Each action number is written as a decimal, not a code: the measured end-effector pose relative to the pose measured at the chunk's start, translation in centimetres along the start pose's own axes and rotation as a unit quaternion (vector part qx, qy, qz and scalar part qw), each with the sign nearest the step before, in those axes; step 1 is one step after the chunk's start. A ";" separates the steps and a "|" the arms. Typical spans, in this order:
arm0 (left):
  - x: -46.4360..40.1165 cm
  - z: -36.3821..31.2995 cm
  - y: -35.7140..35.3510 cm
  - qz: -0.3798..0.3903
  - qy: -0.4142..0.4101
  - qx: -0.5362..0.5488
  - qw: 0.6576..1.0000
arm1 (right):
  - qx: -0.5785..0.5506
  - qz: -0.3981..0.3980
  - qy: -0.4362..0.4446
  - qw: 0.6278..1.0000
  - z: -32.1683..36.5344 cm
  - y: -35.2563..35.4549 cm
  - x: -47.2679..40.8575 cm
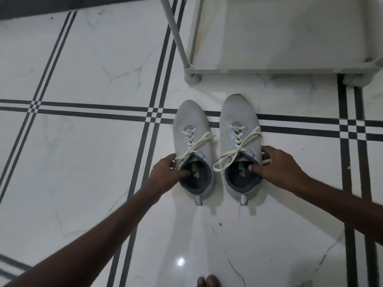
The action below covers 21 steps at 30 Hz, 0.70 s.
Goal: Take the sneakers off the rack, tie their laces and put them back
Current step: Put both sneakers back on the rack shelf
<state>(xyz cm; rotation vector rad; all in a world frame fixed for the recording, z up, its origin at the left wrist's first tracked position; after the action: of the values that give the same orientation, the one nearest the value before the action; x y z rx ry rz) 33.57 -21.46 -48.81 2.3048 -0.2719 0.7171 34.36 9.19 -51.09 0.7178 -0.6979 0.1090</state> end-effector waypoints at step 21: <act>17.9 -19.4 14.3 -0.032 -0.094 0.068 0.993 | 0.006 -0.001 0.052 0.999 16.9 17.5 18.4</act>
<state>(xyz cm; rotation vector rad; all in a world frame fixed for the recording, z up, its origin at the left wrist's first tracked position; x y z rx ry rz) 34.78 -18.67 -18.93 2.5040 -0.2395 0.5006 33.62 9.15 -20.62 0.7193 -0.5970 0.1478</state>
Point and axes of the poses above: each hand's wrist, its own x-axis away from the middle knuckle, its own y-axis out of the back of the hand, z = x × y, the point moved 5 cm from there along -x, towards the middle knuckle, and after that the axes turned 7 degrees about -y, right-handed, at the moved point
